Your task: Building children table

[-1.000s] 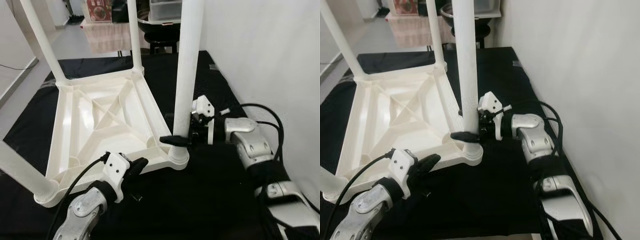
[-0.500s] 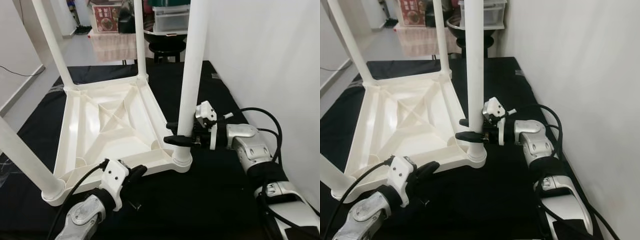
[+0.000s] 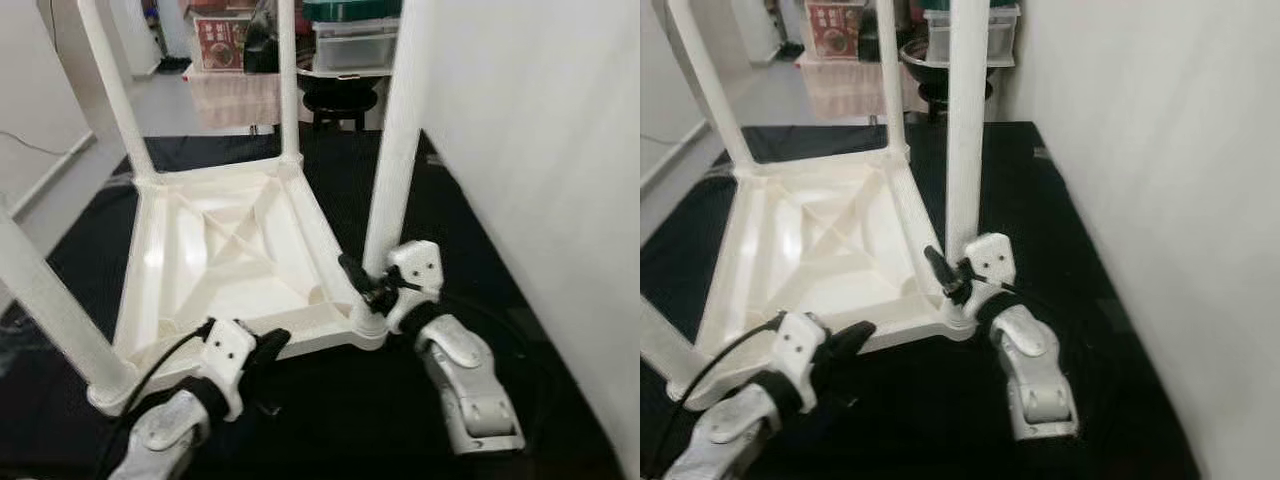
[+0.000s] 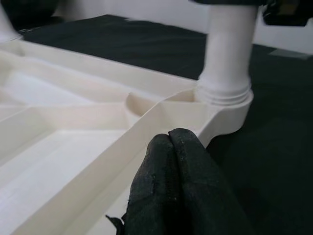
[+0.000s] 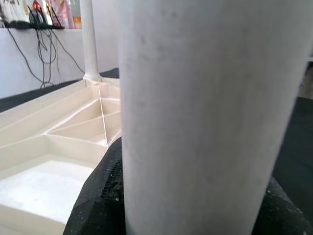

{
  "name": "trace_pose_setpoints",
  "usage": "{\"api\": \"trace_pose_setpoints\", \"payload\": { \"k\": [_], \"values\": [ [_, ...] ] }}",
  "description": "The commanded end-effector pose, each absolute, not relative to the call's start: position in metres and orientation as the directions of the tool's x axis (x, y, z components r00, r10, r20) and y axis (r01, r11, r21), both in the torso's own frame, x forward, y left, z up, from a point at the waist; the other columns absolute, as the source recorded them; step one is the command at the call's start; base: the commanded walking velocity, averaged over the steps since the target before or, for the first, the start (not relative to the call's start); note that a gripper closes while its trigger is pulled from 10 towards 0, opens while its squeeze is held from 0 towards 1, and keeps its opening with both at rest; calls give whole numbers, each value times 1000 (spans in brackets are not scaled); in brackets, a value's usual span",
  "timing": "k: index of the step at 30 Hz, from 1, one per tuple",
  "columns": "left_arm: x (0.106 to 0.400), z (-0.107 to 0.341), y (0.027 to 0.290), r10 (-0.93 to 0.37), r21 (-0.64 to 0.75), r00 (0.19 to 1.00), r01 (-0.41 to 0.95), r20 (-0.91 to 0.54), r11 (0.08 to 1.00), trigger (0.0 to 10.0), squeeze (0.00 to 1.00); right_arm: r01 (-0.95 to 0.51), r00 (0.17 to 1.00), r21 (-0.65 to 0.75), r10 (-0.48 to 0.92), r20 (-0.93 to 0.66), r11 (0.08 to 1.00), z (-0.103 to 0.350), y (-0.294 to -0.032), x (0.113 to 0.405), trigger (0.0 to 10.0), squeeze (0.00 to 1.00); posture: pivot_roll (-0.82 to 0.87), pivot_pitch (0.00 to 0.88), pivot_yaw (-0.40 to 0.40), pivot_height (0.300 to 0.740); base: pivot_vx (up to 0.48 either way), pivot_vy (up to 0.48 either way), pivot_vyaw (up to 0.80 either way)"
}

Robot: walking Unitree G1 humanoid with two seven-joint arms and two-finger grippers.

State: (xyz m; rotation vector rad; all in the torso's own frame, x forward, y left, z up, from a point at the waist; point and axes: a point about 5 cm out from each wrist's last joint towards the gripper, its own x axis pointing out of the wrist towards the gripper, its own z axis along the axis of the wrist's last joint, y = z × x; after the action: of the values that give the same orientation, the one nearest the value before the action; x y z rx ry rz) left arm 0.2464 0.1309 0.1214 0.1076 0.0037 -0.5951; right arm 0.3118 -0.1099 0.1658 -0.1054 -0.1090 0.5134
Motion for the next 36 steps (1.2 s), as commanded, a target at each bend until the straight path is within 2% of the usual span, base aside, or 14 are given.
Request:
{"api": "trace_pose_setpoints", "payload": {
  "k": [1,2,3,5,6,8,19,21,22,27,28,29,30,36],
  "values": [
    [247,118,132,-552,112,833,553,-46,826,10000,0,-500,866,-143,488,-109,854,130,-111,308,0,0,-67,77,-28,740,0,0,0],
    [247,118,132,-544,113,838,545,-44,831,10000,0,-488,873,-145,476,-108,861,132,-110,306,0,0,-67,77,-28,740,0,0,0],
    [247,118,132,-537,113,843,538,-41,836,10000,0,-457,889,-129,447,-101,880,133,-111,305,8980,0,-58,72,-33,740,0,0,0],
    [248,118,132,-533,113,845,534,-40,838,10000,0,-434,900,-117,425,-96,893,135,-112,304,8980,0,-58,72,-33,740,0,0,0],
    [248,118,132,-536,113,843,537,-41,836,10000,0,-426,904,-90,418,-91,900,136,-114,303,10000,757,-65,68,-25,740,0,0,0],
    [249,117,132,-543,113,838,544,-44,831,10000,0,-466,884,-67,461,-73,882,141,-113,303,10000,1000,-65,68,-25,740,0,0,0],
    [251,117,129,-546,112,837,547,-40,830,10000,0,-839,507,-242,861,-27,487,189,-115,321,10000,1000,-63,65,-21,740,0,0,0],
    [251,117,129,-545,112,837,546,-39,830,10000,0,-852,480,-270,875,-59,449,190,-116,323,10000,737,-63,65,-21,740,0,0,0],
    [250,118,128,-546,111,837,547,-38,830,10000,0,-889,411,-261,907,-90,377,197,-120,334,10000,0,-50,67,-20,740,0,0,0],
    [249,117,128,-549,107,835,549,-39,829,10000,0,-935,314,-209,943,-106,288,207,-123,348,10000,0,-44,71,-20,740,0,0,0],
    [248,117,127,-550,106,834,551,-39,828,10000,0,-941,305,-189,945,-115,280,208,-123,353,3686,0,-40,73,-22,740,0,0,0],
    [248,117,127,-550,106,834,551,-39,828,10000,0,-941,305,-189,945,-115,280,208,-123,353,3686,0,-40,73,-22,740,0,0,0],
    [248,117,127,-552,103,833,552,-39,827,10000,0,-944,302,-175,945,-121,280,207,-124,359,0,0,-39,77,-25,740,0,0,0],
    [247,118,126,-553,99,832,554,-38,827,10000,0,-944,310,-161,943,-124,289,206,-126,364,0,0,-36,83,-28,740,0,0,0]
  ]
}}
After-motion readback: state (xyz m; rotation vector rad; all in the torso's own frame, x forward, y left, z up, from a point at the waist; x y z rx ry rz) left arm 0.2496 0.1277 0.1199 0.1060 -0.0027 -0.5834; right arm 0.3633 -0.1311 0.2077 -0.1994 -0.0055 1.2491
